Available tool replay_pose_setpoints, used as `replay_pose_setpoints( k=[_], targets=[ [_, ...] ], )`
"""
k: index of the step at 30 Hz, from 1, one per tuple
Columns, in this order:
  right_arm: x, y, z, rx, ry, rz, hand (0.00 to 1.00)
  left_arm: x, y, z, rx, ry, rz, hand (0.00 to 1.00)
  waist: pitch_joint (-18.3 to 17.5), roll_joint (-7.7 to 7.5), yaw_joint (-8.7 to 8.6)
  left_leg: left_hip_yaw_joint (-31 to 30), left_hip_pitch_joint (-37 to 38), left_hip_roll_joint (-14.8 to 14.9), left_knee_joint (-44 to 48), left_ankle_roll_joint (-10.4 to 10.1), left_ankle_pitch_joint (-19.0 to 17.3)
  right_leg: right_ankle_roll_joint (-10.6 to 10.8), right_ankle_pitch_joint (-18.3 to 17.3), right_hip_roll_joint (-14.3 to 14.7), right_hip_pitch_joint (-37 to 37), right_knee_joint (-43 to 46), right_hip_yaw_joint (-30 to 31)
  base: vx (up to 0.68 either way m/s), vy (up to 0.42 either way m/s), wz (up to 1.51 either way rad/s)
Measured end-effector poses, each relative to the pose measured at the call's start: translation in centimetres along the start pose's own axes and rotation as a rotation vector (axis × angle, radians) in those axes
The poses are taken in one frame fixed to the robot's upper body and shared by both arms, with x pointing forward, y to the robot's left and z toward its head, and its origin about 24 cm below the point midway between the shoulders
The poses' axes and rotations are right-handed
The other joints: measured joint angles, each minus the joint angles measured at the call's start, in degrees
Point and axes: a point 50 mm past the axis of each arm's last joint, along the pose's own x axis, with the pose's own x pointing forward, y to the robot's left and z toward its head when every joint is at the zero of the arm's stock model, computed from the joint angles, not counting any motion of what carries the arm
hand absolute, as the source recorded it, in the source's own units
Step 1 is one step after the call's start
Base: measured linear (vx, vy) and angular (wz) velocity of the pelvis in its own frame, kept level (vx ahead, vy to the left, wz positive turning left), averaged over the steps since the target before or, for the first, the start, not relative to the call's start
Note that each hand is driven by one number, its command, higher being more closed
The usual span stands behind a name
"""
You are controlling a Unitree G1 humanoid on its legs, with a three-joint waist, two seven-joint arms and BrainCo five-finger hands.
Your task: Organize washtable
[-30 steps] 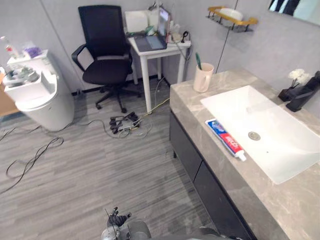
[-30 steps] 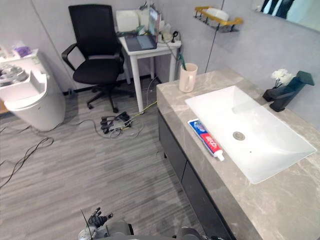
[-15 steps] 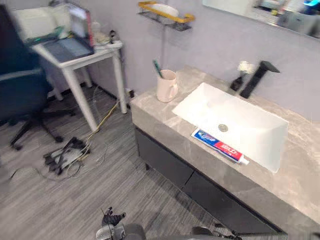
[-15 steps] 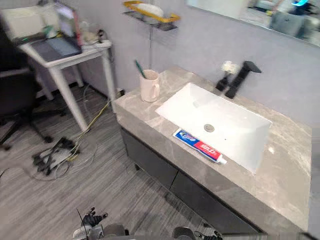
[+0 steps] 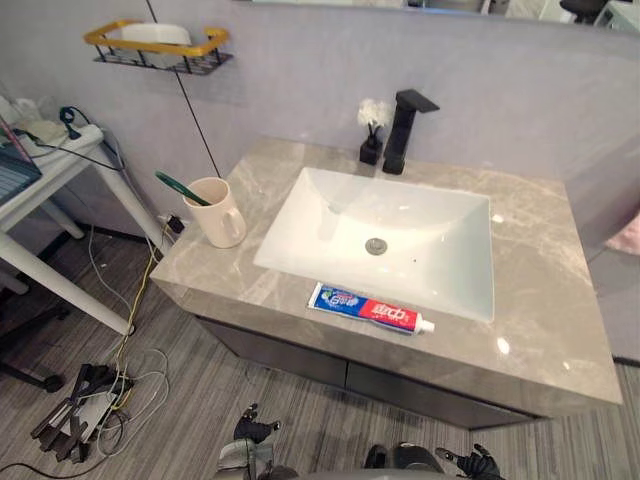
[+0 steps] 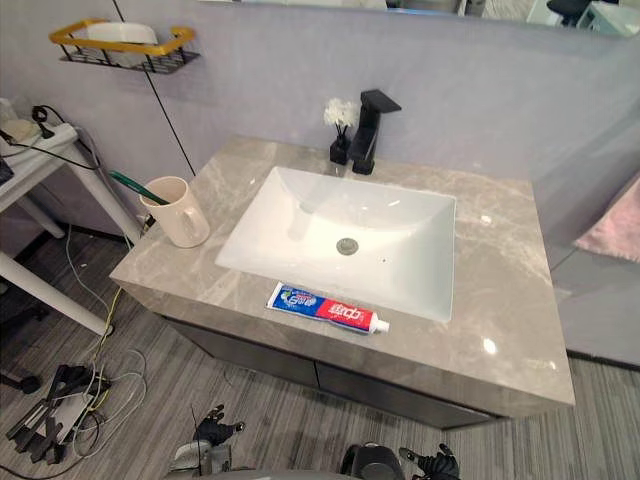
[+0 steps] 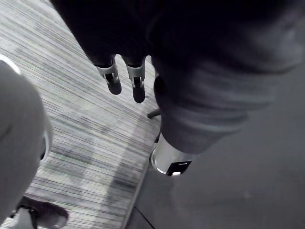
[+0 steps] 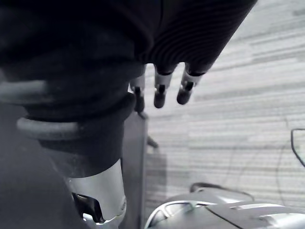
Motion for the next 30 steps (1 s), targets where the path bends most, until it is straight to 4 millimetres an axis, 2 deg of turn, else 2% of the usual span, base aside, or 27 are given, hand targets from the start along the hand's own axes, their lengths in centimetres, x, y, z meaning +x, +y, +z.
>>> replay_pose_setpoints(
  k=[1, 3, 4, 5, 6, 7, 8, 11, 14, 15, 16, 17, 19, 27, 28, 30],
  targets=[
    [0.2, -0.3, 0.5, -0.011, -0.014, -0.004, 0.0, -0.2, -0.1, 0.0, -0.01, -0.013, 0.0, 0.0, 0.1, 1.01, 1.37, -3.3, -3.3, 2.9, 7.8, 0.8, -1.0, -0.6, -0.7, 1.8, 1.6, -0.3, 1.6, 0.03, 0.013, -0.65],
    [0.2, -0.1, 0.6, -0.009, -0.018, -0.001, 0.0, -0.2, -0.1, 0.0, -0.012, -0.016, 0.003, 0.0, 0.0, 0.71, 1.32, -3.8, -4.9, 3.1, 6.6, 1.0, -1.2, -0.1, -0.7, 2.0, 2.1, -0.4, 3.4, 0.03, 0.022, -0.68],
    [0.2, 0.0, 0.8, -0.007, -0.023, 0.001, 0.0, -0.2, -0.1, 0.0, -0.013, -0.02, 0.003, 0.0, 0.0, 0.7, 1.3, -4.5, -5.8, 2.8, 2.0, 1.1, -1.3, 0.2, -0.8, 2.0, 2.3, -1.0, 4.8, 0.07, 0.052, -0.6],
    [0.2, 0.0, 0.8, -0.005, -0.021, 0.001, 0.0, -0.2, -0.1, 0.1, -0.015, -0.025, 0.004, 0.0, 0.0, 0.56, 1.39, -5.4, -6.4, 2.2, -3.2, 1.1, -1.2, 0.8, -0.6, 1.9, 2.2, -1.4, 5.9, 0.1, 0.108, -0.72],
    [0.2, 0.0, 0.8, -0.003, -0.022, 0.0, 0.0, -0.3, -0.2, 0.1, -0.017, -0.026, 0.004, 0.0, -0.2, 0.67, 1.42, -8.2, -5.7, 0.3, -13.7, 0.6, -0.3, 1.7, 0.1, 1.9, 1.5, -1.4, 7.6, 0.09, 0.132, -0.52],
    [0.2, -0.1, 0.8, -0.003, -0.022, 0.0, 0.0, -0.3, -0.2, 0.1, -0.017, -0.026, 0.003, 0.0, -0.3, 0.76, 1.41, -9.1, -5.5, 0.0, -15.7, -0.3, 0.1, 2.0, 0.2, 1.9, 1.4, -1.3, 7.8, 0.14, 0.18, -0.57],
    [0.1, 0.5, 0.4, 0.002, -0.005, 0.012, 0.0, -0.3, 0.3, -0.1, -0.011, -0.019, 0.015, 0.0, -1.2, -0.36, 1.36, -9.2, -3.5, -2.1, -19.8, -1.7, 1.1, 3.2, 0.8, 1.4, 1.5, -2.4, 9.7, 0.14, 0.139, -0.31],
    [-0.2, 1.1, -0.5, 0.01, 0.02, 0.025, 0.0, -0.2, 0.8, -0.3, 0.002, -0.009, 0.025, 0.0, -3.1, -2.21, 1.33, -7.9, -2.6, -4.5, -23.1, -0.7, 1.9, 4.7, 2.8, -0.5, 2.1, -6.0, 10.3, 0.17, 0.163, -0.14],
    [-0.3, 1.2, -1.0, 0.009, 0.041, 0.03, 0.0, -0.2, 0.9, -0.5, 0.005, 0.006, 0.026, 0.0, -3.4, -2.51, 1.41, -7.5, 0.0, -6.5, -24.8, -0.3, 2.1, 5.5, 3.5, -1.8, 5.1, -8.5, 10.4, 0.13, 0.103, -0.03],
    [-0.3, 1.3, -1.1, 0.009, 0.042, 0.031, 0.0, -0.2, 0.9, -0.7, 0.007, 0.015, 0.025, 0.0, -3.3, -2.21, 1.28, -7.4, 1.3, -7.3, -25.9, 0.0, 2.4, 5.5, 3.6, -2.3, 6.2, -9.2, 10.5, 0.12, 0.116, 0.0],
    [-0.3, 1.2, -1.0, 0.009, 0.041, 0.031, 0.0, -0.1, 0.8, -0.7, 0.007, 0.016, 0.024, 0.0, -3.7, -2.83, 1.33, -7.3, 1.8, -7.5, -26.4, 0.1, 2.4, 5.5, 3.6, -2.4, 6.7, -9.5, 10.6, 0.07, 0.09, 0.02],
    [-0.3, 1.2, -1.1, 0.008, 0.045, 0.031, 0.0, -0.2, 0.9, -0.9, 0.007, 0.022, 0.025, 0.0, -3.7, -2.27, 1.38, -7.2, 2.3, -7.9, -27.3, 0.3, 2.5, 5.5, 3.6, -2.5, 6.5, -9.6, 11.0, 0.06, 0.057, -0.03],
    [-0.3, 1.1, -1.2, 0.009, 0.047, 0.031, 0.0, -0.2, 1.0, -1.1, 0.006, 0.03, 0.029, 0.0, -4.3, -2.68, 1.43, -6.5, 3.1, -8.0, -28.7, 0.2, 2.9, 5.5, 3.6, -2.5, 6.5, -9.7, 11.6, 0.03, 0.017, -0.13],
    [-0.3, 0.9, -1.4, 0.023, 0.055, 0.028, 0.0, -0.7, 1.7, -2.6, -0.025, 0.072, 0.064, 0.0, -4.5, -2.19, 1.39, -6.0, 6.9, -8.4, -35.4, -0.2, 6.1, 5.6, 4.0, -2.2, 6.9, -10.6, 11.7, -0.04, -0.02, -0.04],
    [-0.3, 0.9, -1.6, 0.032, 0.066, 0.027, 0.0, -0.8, 1.6, -2.8, -0.043, 0.078, 0.074, 0.0, -3.8, -2.28, 1.67, -6.6, 8.8, -11.0, -39.4, 0.9, 7.5, 6.6, 6.4, -3.2, 8.7, -14.4, 11.7, 0.0, 0.0, 0.0],
    [-0.3, 0.9, -1.6, 0.032, 0.066, 0.027, 0.0, -0.8, 1.6, -2.8, -0.043, 0.078, 0.074, 0.0, -3.8, -2.28, 1.66, -6.6, 8.8, -11.0, -39.4, 0.9, 7.5, 6.6, 6.4, -3.2, 8.7, -14.4, 11.7, 0.0, 0.0, 0.0]
  ],
)
